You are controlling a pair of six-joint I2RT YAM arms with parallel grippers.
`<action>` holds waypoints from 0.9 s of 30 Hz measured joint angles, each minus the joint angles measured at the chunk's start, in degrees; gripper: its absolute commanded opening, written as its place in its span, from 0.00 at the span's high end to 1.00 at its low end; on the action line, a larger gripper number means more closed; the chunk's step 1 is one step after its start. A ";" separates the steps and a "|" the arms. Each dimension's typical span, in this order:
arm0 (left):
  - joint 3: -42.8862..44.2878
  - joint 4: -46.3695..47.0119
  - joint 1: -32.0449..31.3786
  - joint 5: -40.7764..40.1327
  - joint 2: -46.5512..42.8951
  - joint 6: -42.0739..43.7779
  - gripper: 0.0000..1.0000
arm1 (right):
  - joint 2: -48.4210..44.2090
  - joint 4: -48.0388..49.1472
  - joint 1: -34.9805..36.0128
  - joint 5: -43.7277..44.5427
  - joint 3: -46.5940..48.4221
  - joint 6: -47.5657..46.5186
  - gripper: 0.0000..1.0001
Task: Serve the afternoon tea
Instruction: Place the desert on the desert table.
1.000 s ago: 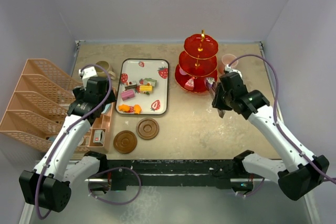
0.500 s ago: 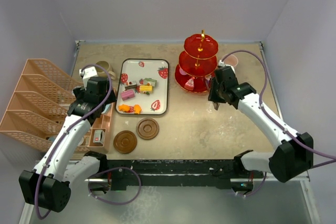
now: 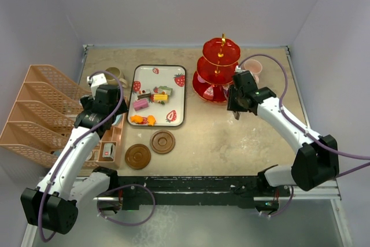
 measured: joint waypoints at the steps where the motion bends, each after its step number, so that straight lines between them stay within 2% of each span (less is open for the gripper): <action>1: 0.00 0.02 0.00 -0.15 -0.02 0.00 0.02 | 0.00 0.00 0.00 0.09 0.11 -0.22 0.62; 27: 0.00 0.02 0.00 -0.79 -0.39 0.00 0.03 | 0.37 -0.74 -0.04 0.28 1.42 -0.48 0.58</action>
